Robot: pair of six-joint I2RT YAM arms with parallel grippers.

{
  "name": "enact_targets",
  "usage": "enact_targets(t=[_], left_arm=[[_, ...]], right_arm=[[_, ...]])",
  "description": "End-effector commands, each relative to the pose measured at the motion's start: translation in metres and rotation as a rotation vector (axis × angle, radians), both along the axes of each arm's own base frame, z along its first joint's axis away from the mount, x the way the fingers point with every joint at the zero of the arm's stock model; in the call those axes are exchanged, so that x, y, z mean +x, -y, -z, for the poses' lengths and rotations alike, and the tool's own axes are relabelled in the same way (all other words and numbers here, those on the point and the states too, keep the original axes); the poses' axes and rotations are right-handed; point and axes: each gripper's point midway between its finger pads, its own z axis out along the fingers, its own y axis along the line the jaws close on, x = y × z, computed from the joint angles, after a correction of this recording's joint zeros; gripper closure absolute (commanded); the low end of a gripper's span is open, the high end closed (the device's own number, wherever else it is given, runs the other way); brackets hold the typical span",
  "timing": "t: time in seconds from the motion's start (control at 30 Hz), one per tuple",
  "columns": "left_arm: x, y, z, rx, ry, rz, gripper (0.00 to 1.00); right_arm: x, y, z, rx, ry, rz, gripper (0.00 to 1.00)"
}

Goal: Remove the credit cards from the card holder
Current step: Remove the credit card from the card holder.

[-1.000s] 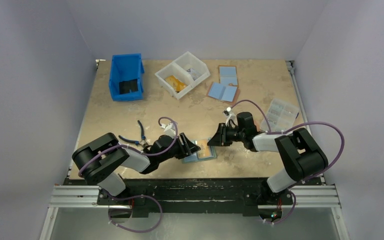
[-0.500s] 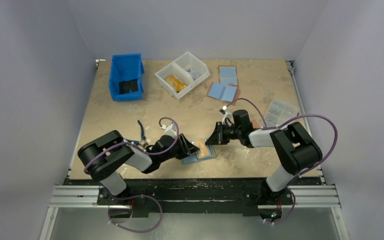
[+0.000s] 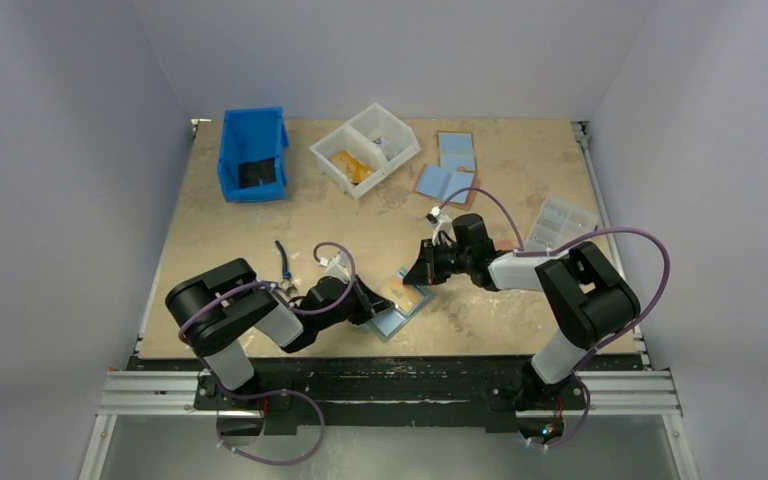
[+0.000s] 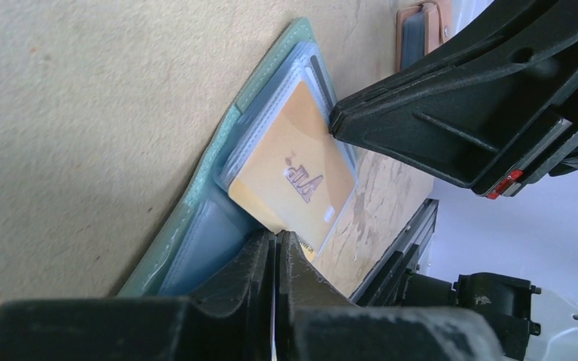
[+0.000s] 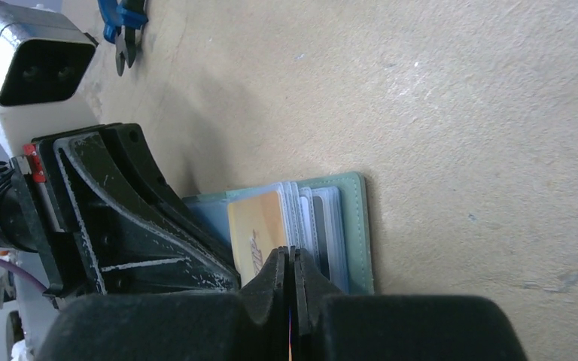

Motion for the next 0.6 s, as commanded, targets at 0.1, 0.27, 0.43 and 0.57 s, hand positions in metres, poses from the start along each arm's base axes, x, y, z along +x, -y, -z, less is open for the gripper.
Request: enact_targets(t=[0.1,0.27,0.43,0.57], left_arm=[[0.025,-0.029,-0.027,-0.094,0.056,-0.196,1.00],[0.028,-0.041,-0.039,-0.127,0.086,-0.220,1.00],[0.024,-0.040,-0.036,-0.145,0.056,-0.188,0.90],[0.017,-0.037,-0.032,-0.180,0.016,-0.169,0.72]], right_arm=[[-0.036,-0.011,0.001,0.004,-0.077,-0.128,1.00],[-0.036,-0.011,-0.005,0.014,-0.055,-0.141,1.00],[-0.037,-0.012,-0.004,0.016,-0.055,-0.149,1.00],[-0.036,-0.011,-0.003,0.009,-0.055,-0.146,1.00]])
